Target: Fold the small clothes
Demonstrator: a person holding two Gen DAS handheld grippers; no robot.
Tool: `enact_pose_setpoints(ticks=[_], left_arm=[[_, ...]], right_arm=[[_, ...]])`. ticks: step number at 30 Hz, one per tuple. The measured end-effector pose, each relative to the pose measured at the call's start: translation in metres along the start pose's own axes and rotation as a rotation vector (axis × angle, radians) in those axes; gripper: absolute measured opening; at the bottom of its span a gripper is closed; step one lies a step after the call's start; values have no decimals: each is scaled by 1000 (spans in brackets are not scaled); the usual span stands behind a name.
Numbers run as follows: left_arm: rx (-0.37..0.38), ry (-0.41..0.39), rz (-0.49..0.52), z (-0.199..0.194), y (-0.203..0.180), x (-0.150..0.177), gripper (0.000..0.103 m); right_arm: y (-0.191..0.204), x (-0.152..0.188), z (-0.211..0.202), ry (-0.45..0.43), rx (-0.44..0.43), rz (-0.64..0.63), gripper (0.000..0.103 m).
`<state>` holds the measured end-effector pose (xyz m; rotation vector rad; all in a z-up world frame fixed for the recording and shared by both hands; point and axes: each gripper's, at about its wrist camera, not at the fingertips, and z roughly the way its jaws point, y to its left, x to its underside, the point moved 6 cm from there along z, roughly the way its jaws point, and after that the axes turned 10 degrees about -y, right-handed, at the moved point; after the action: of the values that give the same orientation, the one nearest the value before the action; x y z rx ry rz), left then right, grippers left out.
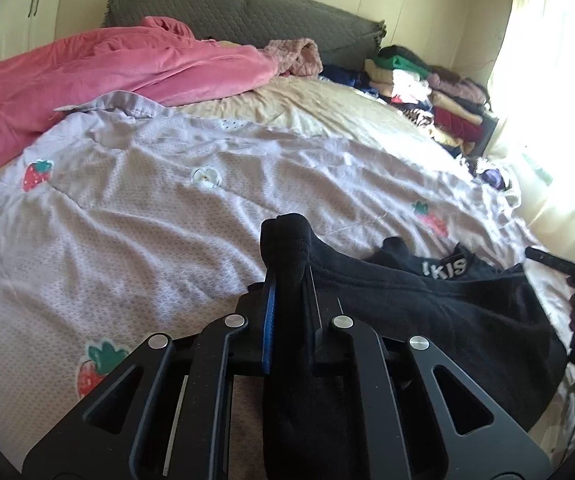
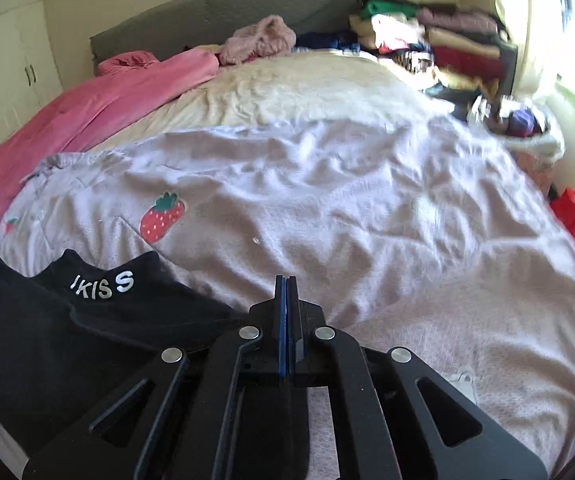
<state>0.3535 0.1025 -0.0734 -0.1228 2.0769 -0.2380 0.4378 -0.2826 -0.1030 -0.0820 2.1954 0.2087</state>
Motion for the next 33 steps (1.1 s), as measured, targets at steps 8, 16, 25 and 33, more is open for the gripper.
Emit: enact_pose_setpoints(ticks=[8, 16, 25, 33], left_arm=[[-8, 45, -19, 12, 6, 12, 5], [-15, -4, -16, 5, 7, 3, 5], [-63, 103, -16, 27, 18, 26, 13], [-83, 148, -25, 22, 25, 29, 33]], right_arm=[[5, 16, 4, 51, -75, -14, 47], [-7, -2, -8, -51, -17, 19, 14], [-9, 24, 32, 68, 102, -38, 14], [-14, 22, 19, 50, 181, -46, 40]])
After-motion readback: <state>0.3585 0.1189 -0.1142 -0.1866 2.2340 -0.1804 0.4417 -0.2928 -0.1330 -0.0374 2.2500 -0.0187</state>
